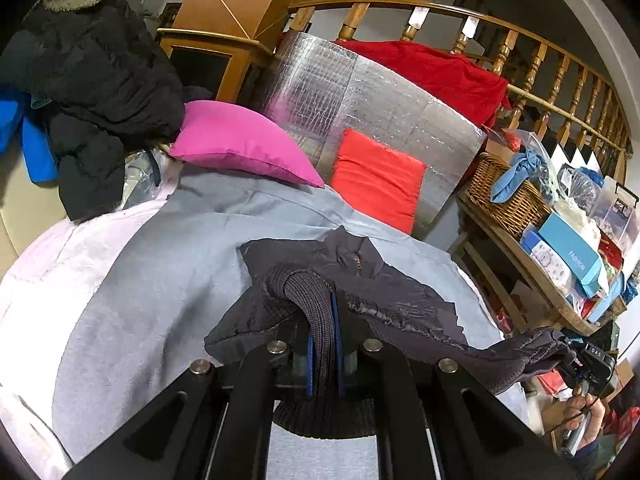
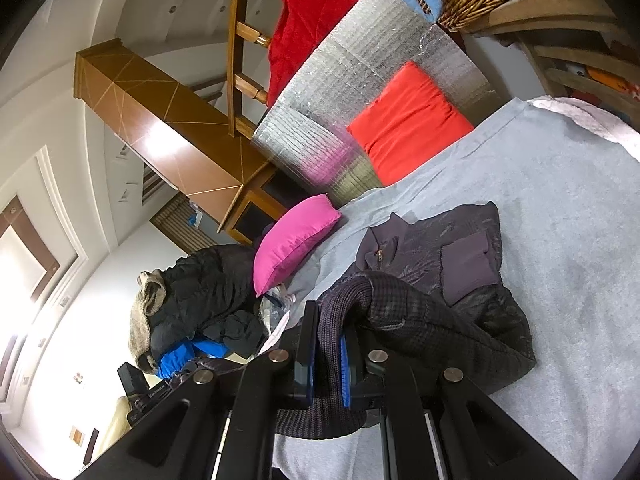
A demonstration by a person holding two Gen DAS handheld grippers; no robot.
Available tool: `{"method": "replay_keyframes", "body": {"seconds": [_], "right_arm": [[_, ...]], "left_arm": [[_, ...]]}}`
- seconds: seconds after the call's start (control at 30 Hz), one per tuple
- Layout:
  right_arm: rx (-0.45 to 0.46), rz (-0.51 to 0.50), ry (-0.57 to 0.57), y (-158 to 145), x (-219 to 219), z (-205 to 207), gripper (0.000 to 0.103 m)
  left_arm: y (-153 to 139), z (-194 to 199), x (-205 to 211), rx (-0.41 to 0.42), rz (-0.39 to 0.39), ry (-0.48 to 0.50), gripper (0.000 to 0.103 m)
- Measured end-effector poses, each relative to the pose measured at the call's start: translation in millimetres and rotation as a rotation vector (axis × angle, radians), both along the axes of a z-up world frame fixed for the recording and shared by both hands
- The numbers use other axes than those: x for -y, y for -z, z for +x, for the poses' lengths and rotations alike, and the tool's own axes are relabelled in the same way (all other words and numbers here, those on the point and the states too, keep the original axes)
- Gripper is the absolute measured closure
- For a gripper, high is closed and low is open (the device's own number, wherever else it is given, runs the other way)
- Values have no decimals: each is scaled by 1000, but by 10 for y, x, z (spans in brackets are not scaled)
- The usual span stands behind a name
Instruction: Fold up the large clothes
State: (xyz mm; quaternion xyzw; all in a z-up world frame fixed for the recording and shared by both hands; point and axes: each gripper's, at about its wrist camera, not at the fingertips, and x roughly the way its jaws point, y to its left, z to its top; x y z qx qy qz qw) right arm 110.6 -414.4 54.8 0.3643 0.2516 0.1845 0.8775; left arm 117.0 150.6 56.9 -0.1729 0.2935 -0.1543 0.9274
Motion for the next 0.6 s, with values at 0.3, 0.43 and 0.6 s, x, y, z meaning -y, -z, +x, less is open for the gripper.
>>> {"method": "replay_keyframes", "body": {"seconds": [0.3, 0.43, 0.6], "right_arm": [[-16, -23, 6, -53, -41, -57, 93], [-18, -29, 9, -72, -48, -56, 93], [-19, -27, 10, -89, -51, -41, 93]], "left_arm": [[-5, -45, -2, -7, 6, -12, 94], [-11, -38, 8, -10, 7, -18, 94], [-17, -29, 9, -13, 7, -19, 94]]}}
